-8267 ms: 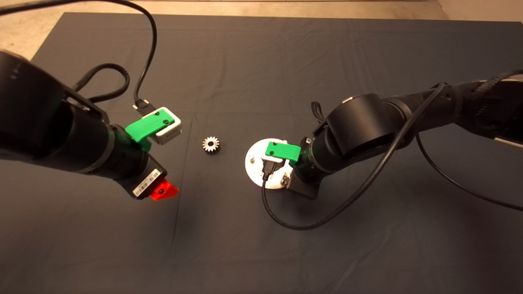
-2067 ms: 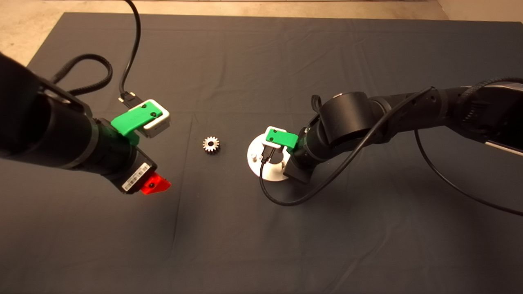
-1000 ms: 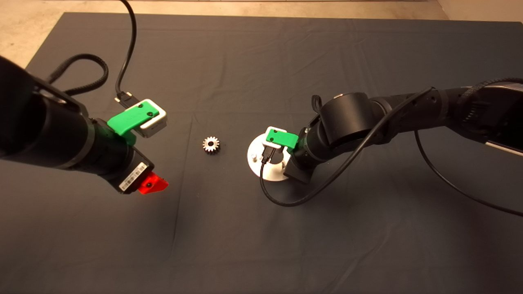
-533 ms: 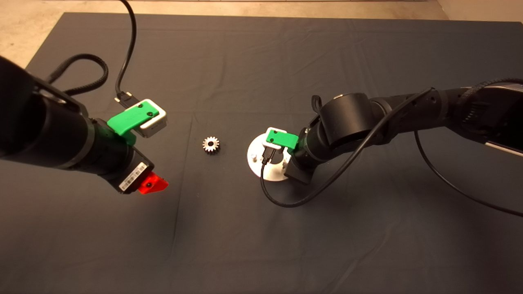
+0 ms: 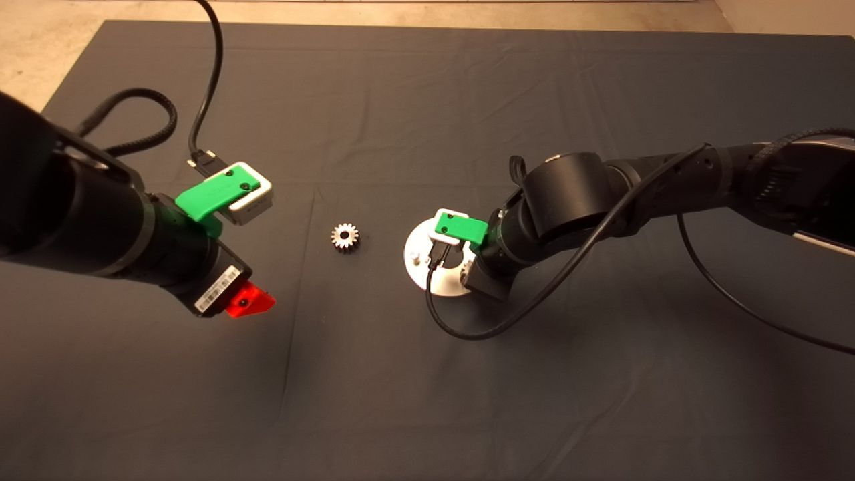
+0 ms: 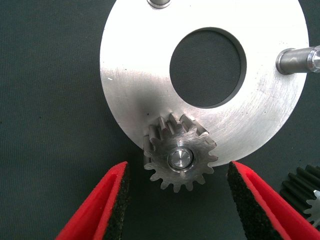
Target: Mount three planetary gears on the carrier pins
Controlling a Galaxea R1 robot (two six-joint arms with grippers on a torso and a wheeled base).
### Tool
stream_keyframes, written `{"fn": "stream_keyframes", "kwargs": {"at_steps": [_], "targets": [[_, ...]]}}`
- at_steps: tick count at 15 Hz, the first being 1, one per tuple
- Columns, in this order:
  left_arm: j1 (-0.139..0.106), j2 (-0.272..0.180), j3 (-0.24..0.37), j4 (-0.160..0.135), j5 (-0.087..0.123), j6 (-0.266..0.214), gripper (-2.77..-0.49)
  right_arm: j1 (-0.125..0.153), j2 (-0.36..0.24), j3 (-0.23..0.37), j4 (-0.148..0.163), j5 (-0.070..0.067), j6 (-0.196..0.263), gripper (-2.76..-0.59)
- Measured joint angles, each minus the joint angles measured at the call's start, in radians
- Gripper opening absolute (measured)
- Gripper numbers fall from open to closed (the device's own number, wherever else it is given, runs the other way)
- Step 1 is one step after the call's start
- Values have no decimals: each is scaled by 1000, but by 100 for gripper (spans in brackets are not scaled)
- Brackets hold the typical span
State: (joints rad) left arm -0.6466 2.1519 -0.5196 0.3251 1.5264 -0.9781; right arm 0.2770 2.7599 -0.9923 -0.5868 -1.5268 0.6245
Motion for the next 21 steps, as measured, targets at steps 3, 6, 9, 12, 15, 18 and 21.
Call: {"fn": "stream_keyframes", "kwargs": {"at_steps": [3,6,9,12,15,18,21], "targets": [[0,0,0,0,0,0,-49,0,0,0,0,0,0,-191],[0,0,0,0,0,0,-49,0,0,0,0,0,-3,-191],[0,0,0,0,0,0,-49,4,-7,-15,0,1,-16,-191],[-4,-4,0,0,0,0,-49,28,-33,-54,0,0,-38,-191],[-8,-5,0,0,0,0,-49,54,-58,-75,0,0,-58,-191],[-8,-4,0,0,0,0,-49,56,-82,-94,0,0,-69,-191],[-8,-4,0,0,0,0,-49,69,-103,-112,0,0,-75,-191]]}}
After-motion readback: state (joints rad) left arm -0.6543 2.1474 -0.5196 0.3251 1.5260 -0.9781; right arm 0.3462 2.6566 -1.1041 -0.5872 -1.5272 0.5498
